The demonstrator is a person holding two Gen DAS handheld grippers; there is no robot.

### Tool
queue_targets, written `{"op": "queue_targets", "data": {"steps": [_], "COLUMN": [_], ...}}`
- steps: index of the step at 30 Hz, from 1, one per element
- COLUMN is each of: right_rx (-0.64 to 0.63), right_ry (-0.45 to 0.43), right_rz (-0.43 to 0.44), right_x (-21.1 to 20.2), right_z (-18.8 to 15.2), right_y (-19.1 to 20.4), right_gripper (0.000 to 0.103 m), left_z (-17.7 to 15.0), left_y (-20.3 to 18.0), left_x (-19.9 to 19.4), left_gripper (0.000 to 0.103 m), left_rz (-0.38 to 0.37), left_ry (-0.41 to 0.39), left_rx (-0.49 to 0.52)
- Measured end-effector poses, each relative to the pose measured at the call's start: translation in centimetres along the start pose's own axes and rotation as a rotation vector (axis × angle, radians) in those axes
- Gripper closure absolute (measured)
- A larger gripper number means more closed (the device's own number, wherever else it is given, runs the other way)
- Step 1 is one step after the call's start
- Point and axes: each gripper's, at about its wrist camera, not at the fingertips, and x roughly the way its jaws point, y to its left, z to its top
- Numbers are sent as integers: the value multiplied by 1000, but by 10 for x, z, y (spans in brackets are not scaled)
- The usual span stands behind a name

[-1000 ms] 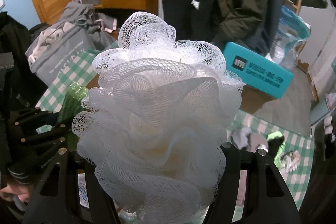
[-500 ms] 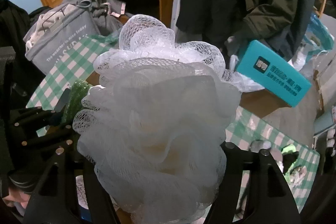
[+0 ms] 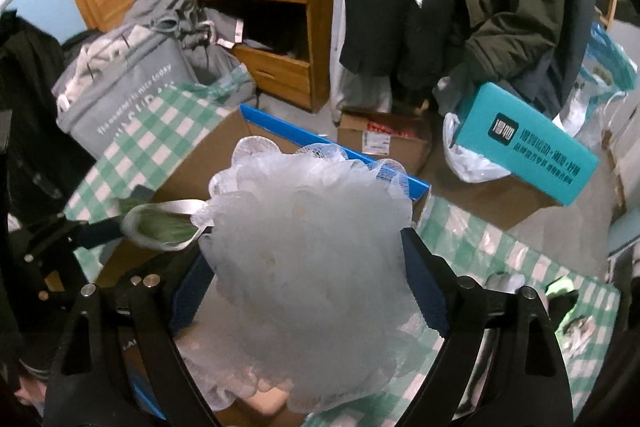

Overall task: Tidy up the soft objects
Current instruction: 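Release the green pad and white puff into the box with both tools, then move the left tool to the grey fleece while the right tool grasps the light-blue rolled cloth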

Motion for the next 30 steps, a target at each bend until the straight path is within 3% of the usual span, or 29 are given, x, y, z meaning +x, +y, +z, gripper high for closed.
{"op": "queue_targets", "data": {"steps": [9,20,30], "right_rx": [28,4,48], "right_ry": [-45,-45,-53], "right_rz": [19,-59,-102], "right_x": [-24,-40,-62], "right_z": [4,-10,-33], "right_y": [0,-11,-46], "right_gripper": [16,16,16], "left_z": [-2,-8,-7], "left_y": [-2,-21,-49], "left_x": [-17,-26,-36], "left_gripper": [36,36,35], "left_rz": [-7,-22,-47], "left_ry": [-34,-44,-62], "left_rx": [14,68,113]}}
